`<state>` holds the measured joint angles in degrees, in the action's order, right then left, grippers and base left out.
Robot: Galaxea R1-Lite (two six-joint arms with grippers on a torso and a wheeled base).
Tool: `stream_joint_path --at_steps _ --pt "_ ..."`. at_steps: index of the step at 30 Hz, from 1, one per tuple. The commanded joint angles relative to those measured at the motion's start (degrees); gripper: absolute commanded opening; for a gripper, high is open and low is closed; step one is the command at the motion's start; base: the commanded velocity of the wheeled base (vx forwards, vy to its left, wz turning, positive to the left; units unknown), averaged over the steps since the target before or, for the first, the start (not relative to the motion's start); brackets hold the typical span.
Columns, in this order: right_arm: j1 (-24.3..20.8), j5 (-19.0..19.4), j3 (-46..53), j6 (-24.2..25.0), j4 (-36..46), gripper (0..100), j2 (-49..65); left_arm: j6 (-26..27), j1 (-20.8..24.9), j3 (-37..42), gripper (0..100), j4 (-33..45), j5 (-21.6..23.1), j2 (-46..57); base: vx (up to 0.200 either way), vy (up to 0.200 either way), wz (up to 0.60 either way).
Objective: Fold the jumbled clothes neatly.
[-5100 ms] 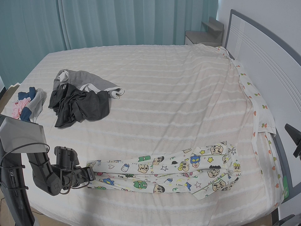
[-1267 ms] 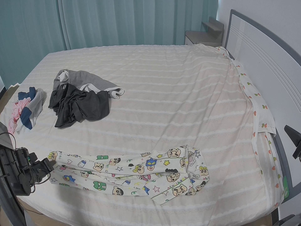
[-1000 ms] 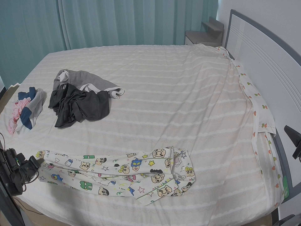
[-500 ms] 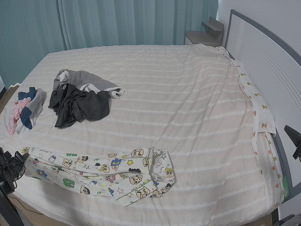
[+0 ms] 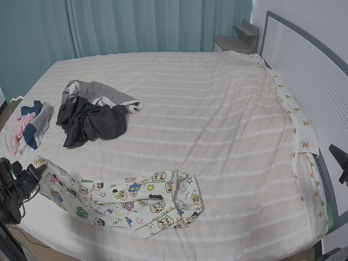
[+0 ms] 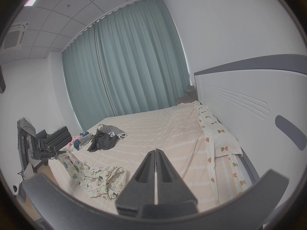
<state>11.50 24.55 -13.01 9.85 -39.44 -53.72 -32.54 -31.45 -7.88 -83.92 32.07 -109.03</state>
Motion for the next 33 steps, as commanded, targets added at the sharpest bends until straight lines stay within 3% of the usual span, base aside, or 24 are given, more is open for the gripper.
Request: stream_joint_path --at_steps 1,6,7,8,9,10,12,16,17,21,25,30,33 --pt "0.0 0.7 0.0 0.0 0.0 0 0.0 0.2 18.3 0.8 0 4.7 -11.5 8.7 0.0 0.0 0.0" --pt "0.0 0.8 0.0 0.0 0.0 0 0.0 0.3 34.0 -2.7 0 9.8 -23.2 8.9 0.0 0.0 0.0" --pt "0.0 0.8 0.0 0.0 0.0 0 0.0 0.3 34.0 -2.7 0 9.8 -23.2 8.9 0.0 0.0 0.0" --pt "0.0 0.8 0.0 0.1 0.0 0 0.0 0.3 39.4 -5.2 0 13.5 -27.3 8.8 0.0 0.0 0.0" --pt "0.0 0.8 0.0 0.0 0.0 0 0.0 0.3 42.0 -7.1 0 15.9 -29.5 8.7 0.0 0.0 0.0" --pt "0.0 0.8 0.0 0.0 0.0 0 0.0 0.3 42.4 -7.4 0 16.2 -29.9 8.7 0.0 0.0 0.0" --pt "0.0 0.8 0.0 0.0 0.0 0 0.0 0.2 48.3 -12.5 0 22.1 -35.1 8.5 0.0 0.0 0.0" --pt "0.1 0.8 0.0 0.0 0.0 0 0.0 0.2 53.4 -17.3 0 26.8 -38.1 8.0 0.0 0.0 0.0" --pt "0.0 0.8 0.0 0.0 0.0 0 0.0 0.2 56.6 -20.8 0 30.1 -40.3 6.9 0.0 0.0 0.0" --pt "0.1 0.8 0.0 0.0 0.0 0 0.0 -0.2 60.9 -25.5 0 32.8 -43.3 3.0 0.0 0.0 0.0" --pt "0.1 0.8 -0.1 0.0 0.0 0 0.0 -1.4 64.5 -28.2 0 32.7 -43.6 -1.4 0.0 0.0 0.0" --pt "0.1 0.8 -0.1 0.0 0.0 0 0.0 -2.9 66.4 -32.0 0 32.3 -45.5 -6.0 0.0 0.0 0.0" --pt "0.1 0.8 -0.2 0.0 0.0 0 0.0 -6.4 68.6 -34.4 0 32.2 -46.3 -7.3 0.0 0.0 0.0"
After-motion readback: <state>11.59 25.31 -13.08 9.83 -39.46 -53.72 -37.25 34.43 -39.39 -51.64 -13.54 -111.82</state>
